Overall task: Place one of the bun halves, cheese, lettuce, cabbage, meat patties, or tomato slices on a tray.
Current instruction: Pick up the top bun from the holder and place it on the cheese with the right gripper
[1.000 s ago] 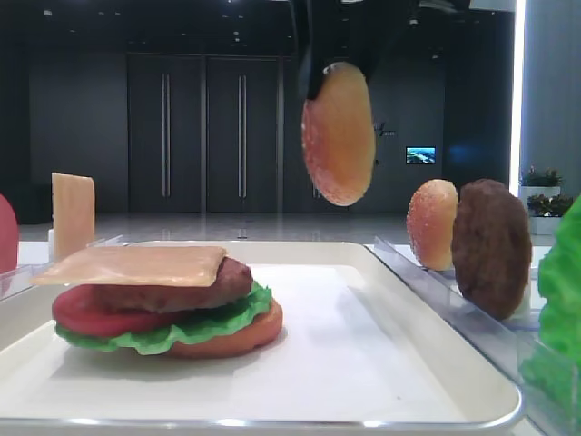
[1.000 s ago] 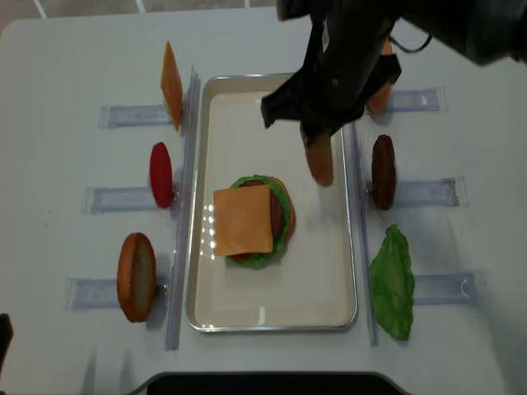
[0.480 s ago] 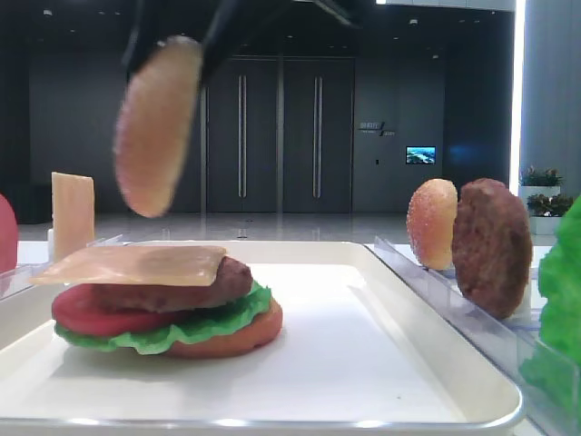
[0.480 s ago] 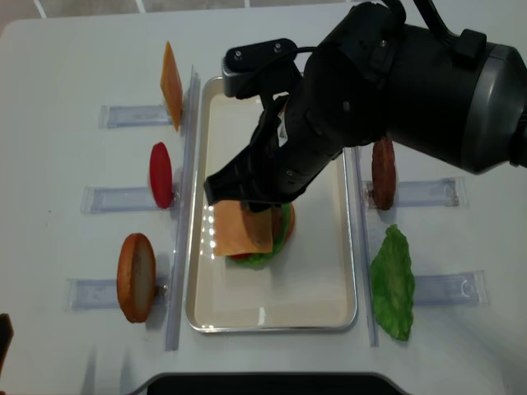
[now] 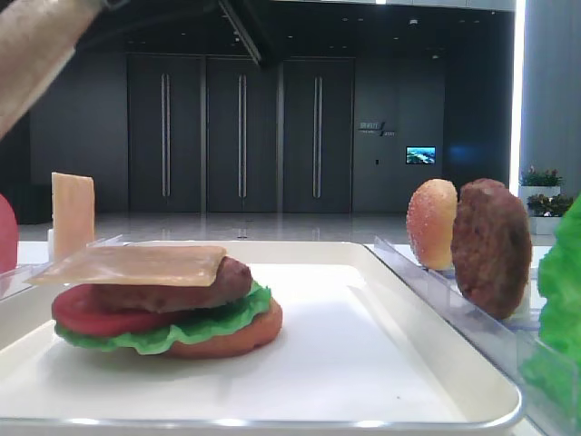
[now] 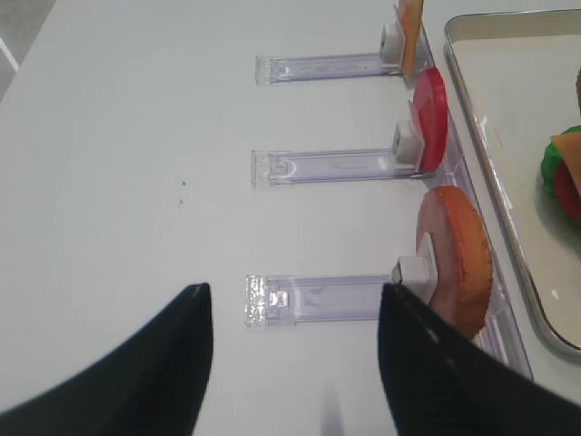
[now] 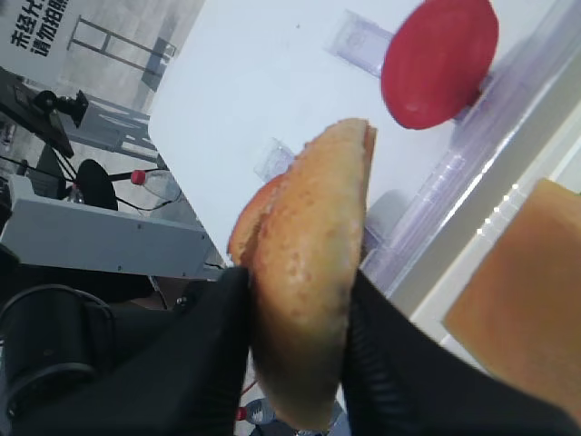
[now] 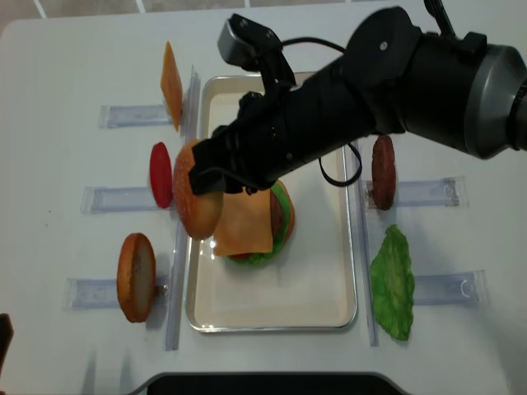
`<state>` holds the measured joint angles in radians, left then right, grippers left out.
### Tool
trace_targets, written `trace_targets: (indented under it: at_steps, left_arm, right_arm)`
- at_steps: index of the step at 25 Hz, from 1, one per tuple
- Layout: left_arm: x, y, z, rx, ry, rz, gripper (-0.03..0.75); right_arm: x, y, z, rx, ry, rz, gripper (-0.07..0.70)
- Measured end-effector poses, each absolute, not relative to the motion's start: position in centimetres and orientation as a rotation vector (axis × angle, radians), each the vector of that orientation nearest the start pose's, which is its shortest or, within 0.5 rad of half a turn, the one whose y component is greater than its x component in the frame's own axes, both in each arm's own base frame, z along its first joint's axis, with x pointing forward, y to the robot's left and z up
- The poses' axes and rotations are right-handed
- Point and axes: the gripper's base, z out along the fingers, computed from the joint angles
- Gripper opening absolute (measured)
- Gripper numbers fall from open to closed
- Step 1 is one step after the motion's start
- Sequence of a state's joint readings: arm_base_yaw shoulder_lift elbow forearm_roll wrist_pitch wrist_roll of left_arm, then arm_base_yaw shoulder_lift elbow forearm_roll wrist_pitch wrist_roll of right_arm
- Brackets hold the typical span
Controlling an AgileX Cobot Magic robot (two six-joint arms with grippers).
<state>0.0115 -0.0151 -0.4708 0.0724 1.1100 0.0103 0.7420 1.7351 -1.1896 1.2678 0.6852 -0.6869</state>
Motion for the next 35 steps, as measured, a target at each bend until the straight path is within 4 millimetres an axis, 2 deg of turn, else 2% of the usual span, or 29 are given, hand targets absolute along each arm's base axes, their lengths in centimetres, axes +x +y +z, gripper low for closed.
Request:
trace_targets:
  at_steps: [2,6,16,24,35]
  left_arm:
    - [-0.6,0.6,26.5,-0.006,2.107,0.101,0.442]
    - [-0.6,0.6,26.5,-0.006,2.107,0.101,0.442]
    - [-0.6,0.6,26.5,-0.006,2.107,0.101,0.403]
    - [-0.6,0.6,26.5,-0.006,2.107,0.101,0.351]
    - [-0.6,0.6,26.5,-0.006,2.107,0.101,0.345]
  right_arm:
    - [24.3,28.2,24.4,-0.639,2.397,1.354,0.215]
    - [25.0,26.7,23.2,-0.603,2.392,1.336,0.213]
    - [25.4,27.3,20.0,-0.590,2.464,1.339,0.213]
    - [25.5,27.4,19.5,-0.623,2.445,1.332,0.212]
    - [25.9,26.8,19.7,-0.620,2.441,1.388,0.212]
